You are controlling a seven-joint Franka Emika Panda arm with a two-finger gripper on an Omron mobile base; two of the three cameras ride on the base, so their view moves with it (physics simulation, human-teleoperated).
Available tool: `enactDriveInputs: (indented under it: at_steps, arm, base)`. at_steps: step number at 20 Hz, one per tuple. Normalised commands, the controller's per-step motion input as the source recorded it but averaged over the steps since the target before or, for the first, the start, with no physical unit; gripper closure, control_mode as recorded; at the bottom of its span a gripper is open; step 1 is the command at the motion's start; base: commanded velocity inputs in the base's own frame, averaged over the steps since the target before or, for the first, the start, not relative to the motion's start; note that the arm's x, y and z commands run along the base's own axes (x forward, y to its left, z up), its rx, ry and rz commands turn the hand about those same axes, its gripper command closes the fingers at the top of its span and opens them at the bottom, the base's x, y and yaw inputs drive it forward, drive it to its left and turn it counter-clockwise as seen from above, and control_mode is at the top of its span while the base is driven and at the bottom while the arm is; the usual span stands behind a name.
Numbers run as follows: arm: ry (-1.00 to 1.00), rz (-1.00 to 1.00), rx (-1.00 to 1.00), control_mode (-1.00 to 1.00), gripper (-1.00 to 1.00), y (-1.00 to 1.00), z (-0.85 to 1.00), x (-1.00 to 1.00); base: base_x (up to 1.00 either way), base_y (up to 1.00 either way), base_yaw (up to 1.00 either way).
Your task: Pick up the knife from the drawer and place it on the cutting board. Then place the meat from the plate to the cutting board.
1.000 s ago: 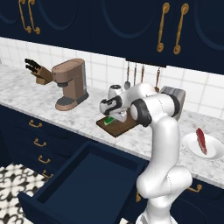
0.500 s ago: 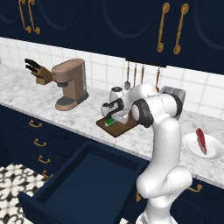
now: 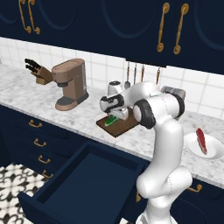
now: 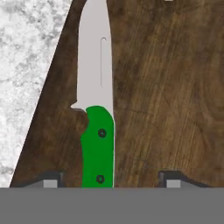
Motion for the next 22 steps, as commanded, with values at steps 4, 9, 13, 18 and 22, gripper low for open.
enactDriveInputs:
  at_steps: [4, 9, 13, 18, 22]
  arm:
    - [-0.18, 0.0, 0.0, -1.0, -1.0, 0.0, 0.61, -0.92]
    - [-0.15, 0.04, 0.0, -1.0, -1.0, -0.12, 0.24, -1.0]
    - [-0.09, 0.12, 0.0, -1.0, -1.0, -0.57, 0.07, -1.0]
    - [-0.12, 0.08, -0.02, -1.0, -1.0, -0.81, 0.22, -1.0]
    - [-0.06, 0.05, -0.1, -1.0, -1.0, -0.71, 0.2, -1.0]
  base:
    - [0.0, 0.0, 0.0]
    - [0.0, 0.0, 0.0]
    - [0.0, 0.0, 0.0]
    - [0.0, 0.0, 0.0]
    - [0.0, 0.0, 0.0]
